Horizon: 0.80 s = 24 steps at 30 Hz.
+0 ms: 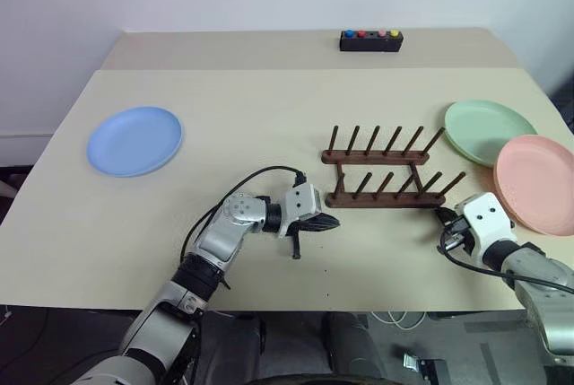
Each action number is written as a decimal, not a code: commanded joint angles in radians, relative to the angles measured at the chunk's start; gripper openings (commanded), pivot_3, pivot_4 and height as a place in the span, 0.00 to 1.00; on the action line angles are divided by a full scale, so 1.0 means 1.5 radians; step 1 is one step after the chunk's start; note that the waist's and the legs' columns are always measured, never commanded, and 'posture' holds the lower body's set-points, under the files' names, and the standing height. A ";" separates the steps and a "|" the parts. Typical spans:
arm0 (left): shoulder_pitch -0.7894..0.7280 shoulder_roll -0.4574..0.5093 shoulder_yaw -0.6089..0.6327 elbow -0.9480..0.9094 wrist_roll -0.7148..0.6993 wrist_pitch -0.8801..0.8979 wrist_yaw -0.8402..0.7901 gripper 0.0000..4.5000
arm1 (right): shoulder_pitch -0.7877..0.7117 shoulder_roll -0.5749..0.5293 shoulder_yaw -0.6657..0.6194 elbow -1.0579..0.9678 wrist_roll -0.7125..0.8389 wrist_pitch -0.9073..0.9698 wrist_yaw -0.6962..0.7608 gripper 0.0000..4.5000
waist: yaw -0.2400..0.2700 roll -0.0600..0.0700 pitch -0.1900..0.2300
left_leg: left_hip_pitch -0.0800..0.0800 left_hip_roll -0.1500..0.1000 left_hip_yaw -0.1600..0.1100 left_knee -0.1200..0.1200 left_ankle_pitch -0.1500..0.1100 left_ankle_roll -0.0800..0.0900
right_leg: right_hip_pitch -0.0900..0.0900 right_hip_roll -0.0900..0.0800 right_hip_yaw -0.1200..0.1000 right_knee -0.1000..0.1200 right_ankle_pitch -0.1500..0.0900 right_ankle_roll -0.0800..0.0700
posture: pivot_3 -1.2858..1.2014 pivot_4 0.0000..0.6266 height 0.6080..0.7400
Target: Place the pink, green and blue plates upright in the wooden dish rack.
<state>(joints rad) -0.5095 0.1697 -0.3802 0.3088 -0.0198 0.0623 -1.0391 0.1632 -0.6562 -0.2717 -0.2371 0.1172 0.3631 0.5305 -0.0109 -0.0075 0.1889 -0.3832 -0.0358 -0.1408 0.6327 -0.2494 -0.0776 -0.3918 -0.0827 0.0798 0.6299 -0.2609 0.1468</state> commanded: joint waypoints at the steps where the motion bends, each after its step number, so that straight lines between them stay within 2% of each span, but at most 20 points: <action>1: -0.010 -0.010 -0.007 0.015 0.016 0.008 0.033 0.01 | -0.016 -0.010 0.004 0.017 -0.015 -0.016 -0.001 0.00 | 0.000 0.000 0.000 | 0.000 0.000 0.000 0.000 0.000 0.000 | 0.000 0.000 0.000 0.000 0.000 0.000 | 0.52 0.24 1.00; 24: -0.102 -0.045 0.035 0.200 0.057 -0.098 0.226 0.01 | -0.226 0.011 0.094 0.241 -0.077 -0.150 -0.016 0.00 | -0.004 0.000 0.000 | 0.005 0.000 0.001 -0.001 0.000 0.000 | 0.003 0.000 0.000 0.000 0.000 0.000 | 0.52 0.24 1.00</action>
<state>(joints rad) -0.6564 0.0973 -0.3501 0.5782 0.0499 -0.0775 -0.7331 -0.1558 -0.6463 -0.1332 0.1222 0.0101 0.1650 0.5137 -0.0165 -0.0081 0.1889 -0.3760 -0.0358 -0.1398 0.6316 -0.2493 -0.0776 -0.3867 -0.0826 0.0801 0.6302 -0.2607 0.1467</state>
